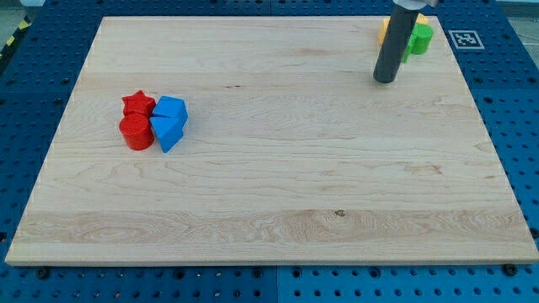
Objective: Move the arm towards the top center of the board
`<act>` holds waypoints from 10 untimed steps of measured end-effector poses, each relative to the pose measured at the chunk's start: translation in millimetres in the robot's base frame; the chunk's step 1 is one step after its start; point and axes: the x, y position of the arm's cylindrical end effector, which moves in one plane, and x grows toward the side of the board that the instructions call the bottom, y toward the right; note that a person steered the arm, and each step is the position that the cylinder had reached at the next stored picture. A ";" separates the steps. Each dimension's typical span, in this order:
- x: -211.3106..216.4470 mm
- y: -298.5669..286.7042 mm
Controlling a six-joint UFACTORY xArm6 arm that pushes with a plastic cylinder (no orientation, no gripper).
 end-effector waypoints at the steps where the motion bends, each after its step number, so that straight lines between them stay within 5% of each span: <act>1: 0.0 -0.2; 10: -18.4 -123.8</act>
